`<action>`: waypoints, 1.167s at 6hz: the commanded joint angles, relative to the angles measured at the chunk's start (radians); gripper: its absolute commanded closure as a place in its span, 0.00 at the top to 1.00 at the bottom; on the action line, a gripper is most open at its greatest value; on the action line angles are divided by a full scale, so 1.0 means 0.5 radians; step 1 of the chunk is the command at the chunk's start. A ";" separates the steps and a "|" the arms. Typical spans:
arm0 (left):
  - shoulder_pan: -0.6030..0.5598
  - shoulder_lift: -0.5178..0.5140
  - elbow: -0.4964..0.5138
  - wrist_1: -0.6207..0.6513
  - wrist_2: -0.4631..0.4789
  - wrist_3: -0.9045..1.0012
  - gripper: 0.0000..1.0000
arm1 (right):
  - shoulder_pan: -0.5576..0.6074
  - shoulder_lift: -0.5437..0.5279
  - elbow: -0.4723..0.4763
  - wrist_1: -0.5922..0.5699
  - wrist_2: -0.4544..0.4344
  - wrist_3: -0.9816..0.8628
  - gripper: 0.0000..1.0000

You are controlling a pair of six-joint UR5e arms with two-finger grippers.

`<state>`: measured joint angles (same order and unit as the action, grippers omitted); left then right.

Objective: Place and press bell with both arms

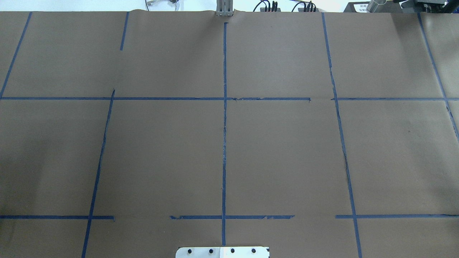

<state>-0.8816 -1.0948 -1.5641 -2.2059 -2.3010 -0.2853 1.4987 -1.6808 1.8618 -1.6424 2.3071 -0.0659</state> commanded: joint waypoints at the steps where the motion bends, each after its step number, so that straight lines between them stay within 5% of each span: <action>1: 0.008 0.005 0.002 0.000 -0.003 0.000 0.84 | 0.000 -0.013 0.016 -0.001 0.003 0.003 1.00; 2: 0.008 0.008 -0.001 -0.003 -0.003 -0.006 0.45 | 0.000 -0.013 0.044 -0.001 0.006 0.012 1.00; 4: -0.028 0.091 -0.126 -0.208 -0.003 -0.018 0.09 | 0.000 -0.013 0.044 -0.004 0.009 0.021 1.00; 7: -0.521 0.006 -0.449 -0.190 0.043 -0.025 0.07 | 0.000 -0.013 0.047 -0.004 0.009 0.018 1.00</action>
<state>-1.0617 -1.0722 -1.7515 -2.3013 -2.2934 -0.2970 1.4987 -1.6870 1.8851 -1.6444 2.3117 -0.0564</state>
